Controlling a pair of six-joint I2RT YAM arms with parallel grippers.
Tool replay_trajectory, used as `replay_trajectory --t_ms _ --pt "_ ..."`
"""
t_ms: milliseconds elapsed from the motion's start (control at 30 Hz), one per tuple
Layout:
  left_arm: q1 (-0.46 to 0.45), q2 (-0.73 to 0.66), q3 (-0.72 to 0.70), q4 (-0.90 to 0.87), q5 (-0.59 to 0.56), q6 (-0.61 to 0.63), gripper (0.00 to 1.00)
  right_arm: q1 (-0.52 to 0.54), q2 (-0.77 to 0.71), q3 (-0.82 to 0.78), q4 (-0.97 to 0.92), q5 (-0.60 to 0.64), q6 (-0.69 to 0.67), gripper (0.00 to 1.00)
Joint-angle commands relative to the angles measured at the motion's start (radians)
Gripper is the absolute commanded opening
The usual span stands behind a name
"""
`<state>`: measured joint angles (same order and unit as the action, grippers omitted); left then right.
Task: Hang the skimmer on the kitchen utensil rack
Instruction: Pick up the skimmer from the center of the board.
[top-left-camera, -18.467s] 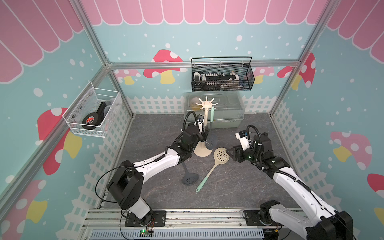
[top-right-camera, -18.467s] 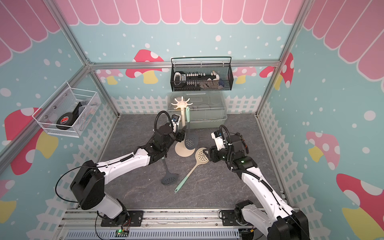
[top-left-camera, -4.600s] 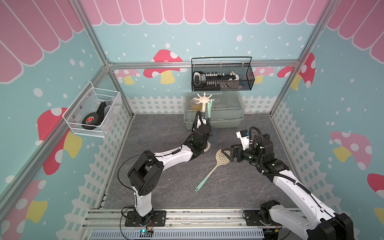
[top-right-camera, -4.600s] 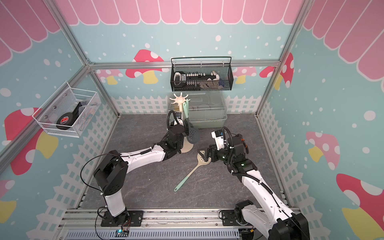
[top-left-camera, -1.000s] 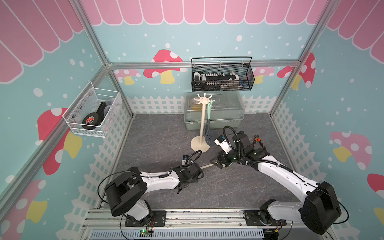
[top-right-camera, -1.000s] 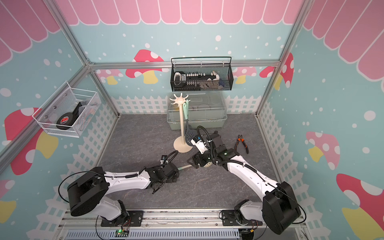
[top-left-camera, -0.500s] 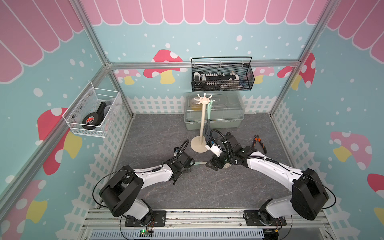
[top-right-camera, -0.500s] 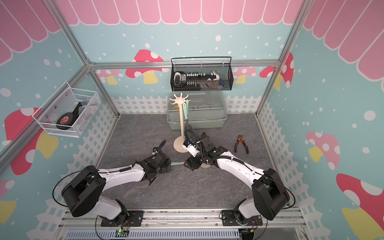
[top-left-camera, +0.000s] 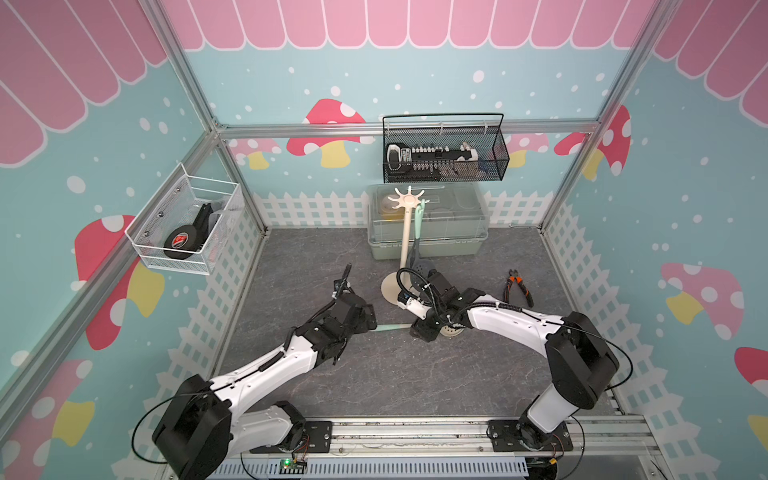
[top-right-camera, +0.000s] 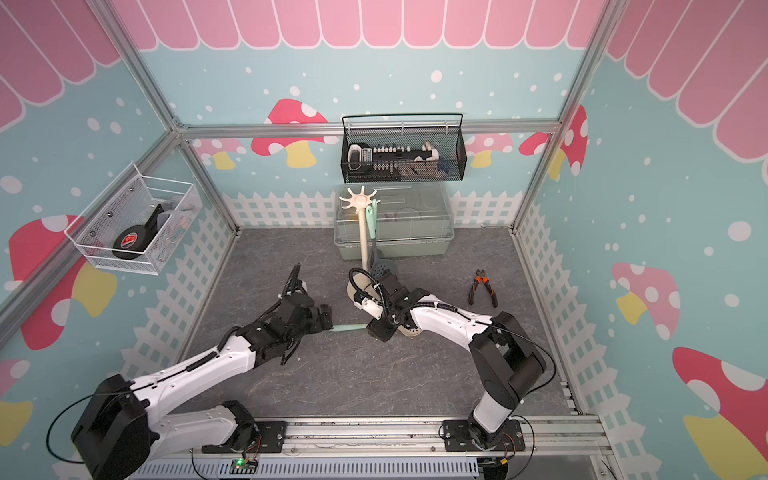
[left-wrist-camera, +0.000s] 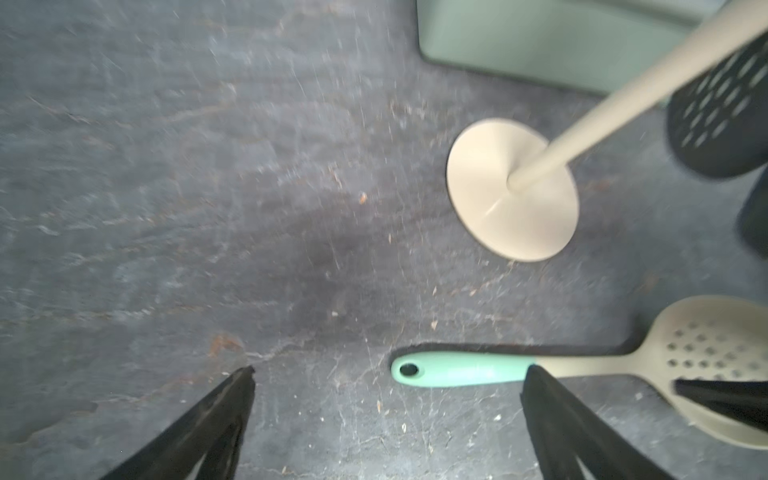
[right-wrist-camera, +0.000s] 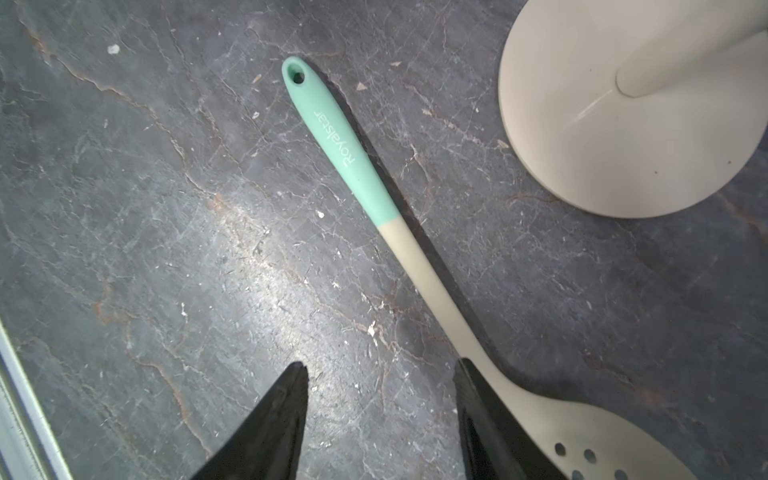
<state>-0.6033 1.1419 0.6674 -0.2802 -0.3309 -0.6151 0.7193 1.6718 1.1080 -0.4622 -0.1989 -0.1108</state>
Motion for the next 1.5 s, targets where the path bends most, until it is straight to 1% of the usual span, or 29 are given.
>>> replay_trajectory --t_ms 0,200,333,567,667,800,867,1067,1100,1200,1300,1467 --pt "0.045 -0.077 -0.043 -0.031 0.069 0.026 0.99 0.009 0.047 0.052 -0.053 0.021 -0.067 0.56" --pt "0.083 -0.165 -0.093 -0.038 0.113 0.021 0.99 0.012 0.14 0.135 -0.124 0.022 -0.109 0.48" --pt "0.105 -0.204 -0.123 -0.039 0.13 0.018 0.99 0.014 0.185 0.168 -0.151 0.024 -0.118 0.41" --pt "0.133 -0.233 -0.14 -0.039 0.156 0.018 0.99 0.022 0.235 0.176 -0.139 0.032 -0.116 0.37" --pt "0.137 -0.232 -0.14 -0.038 0.166 0.017 0.99 0.027 0.278 0.204 -0.167 0.034 -0.111 0.33" --pt "0.14 -0.232 -0.14 -0.038 0.174 0.017 0.99 0.026 0.291 0.214 -0.165 0.035 -0.104 0.32" --pt "0.141 -0.237 -0.139 -0.039 0.178 0.016 1.0 0.028 0.287 0.215 -0.164 0.034 -0.102 0.3" --pt "0.142 -0.255 -0.146 -0.038 0.181 0.012 0.99 0.034 0.235 0.211 -0.153 0.036 -0.096 0.29" --pt "0.142 -0.257 -0.145 -0.038 0.182 0.012 0.99 0.034 0.201 0.21 -0.15 0.031 -0.095 0.3" --pt "0.142 -0.257 -0.145 -0.039 0.184 0.012 0.99 0.034 0.169 0.207 -0.134 0.032 -0.085 0.31" --pt "0.142 -0.255 -0.146 -0.039 0.186 0.012 0.99 0.034 0.164 0.21 -0.125 0.047 -0.077 0.35" --pt "0.142 -0.251 -0.146 -0.037 0.189 0.013 0.99 0.034 0.206 0.235 -0.137 0.054 -0.077 0.36"
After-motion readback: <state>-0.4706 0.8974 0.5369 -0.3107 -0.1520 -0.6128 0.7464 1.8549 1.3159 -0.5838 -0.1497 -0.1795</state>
